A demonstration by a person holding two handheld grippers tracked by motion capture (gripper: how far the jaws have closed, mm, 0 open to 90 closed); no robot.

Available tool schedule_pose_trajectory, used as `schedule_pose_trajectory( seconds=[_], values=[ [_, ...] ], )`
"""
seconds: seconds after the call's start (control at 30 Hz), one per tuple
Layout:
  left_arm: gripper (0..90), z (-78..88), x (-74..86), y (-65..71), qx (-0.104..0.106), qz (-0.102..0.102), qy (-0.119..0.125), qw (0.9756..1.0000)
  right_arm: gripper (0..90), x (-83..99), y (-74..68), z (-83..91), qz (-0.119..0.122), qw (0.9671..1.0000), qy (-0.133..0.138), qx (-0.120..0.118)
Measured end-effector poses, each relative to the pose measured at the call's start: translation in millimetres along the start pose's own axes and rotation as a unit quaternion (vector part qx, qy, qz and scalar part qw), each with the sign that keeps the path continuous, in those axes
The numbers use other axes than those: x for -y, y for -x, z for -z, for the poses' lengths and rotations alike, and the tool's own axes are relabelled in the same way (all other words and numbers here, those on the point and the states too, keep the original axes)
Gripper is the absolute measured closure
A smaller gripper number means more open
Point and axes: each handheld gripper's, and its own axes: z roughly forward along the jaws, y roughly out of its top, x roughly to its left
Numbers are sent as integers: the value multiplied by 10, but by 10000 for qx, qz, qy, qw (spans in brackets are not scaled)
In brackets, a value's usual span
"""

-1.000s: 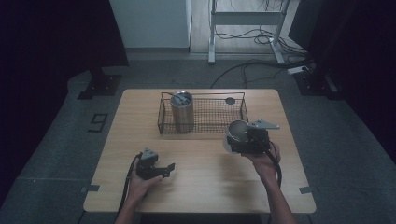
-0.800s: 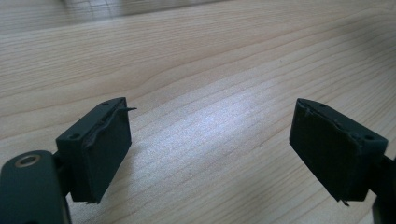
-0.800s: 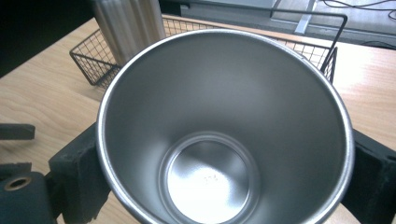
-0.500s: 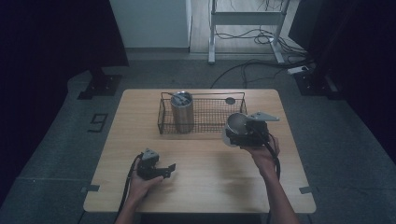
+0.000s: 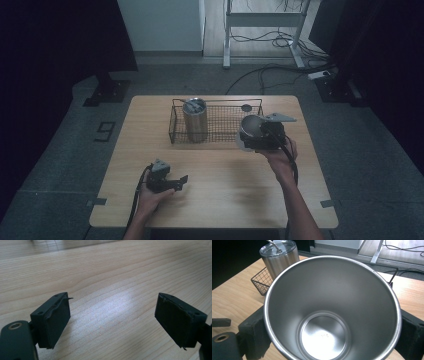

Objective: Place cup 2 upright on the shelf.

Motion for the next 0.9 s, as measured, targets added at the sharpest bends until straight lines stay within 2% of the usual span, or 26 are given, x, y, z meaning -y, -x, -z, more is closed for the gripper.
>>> schedule_pose_trajectory(
  seconds=[0.6, 0.9],
  values=[
    [132, -38, 7, 13, 34, -13, -97, 9999, 71, -213, 48, -103, 60, 10000, 36, -7],
    [133, -20, 5, -10, 33, -8, -99, 9999, 72, -312, 85, -219, 82, 10000, 16, 53]
  ],
)
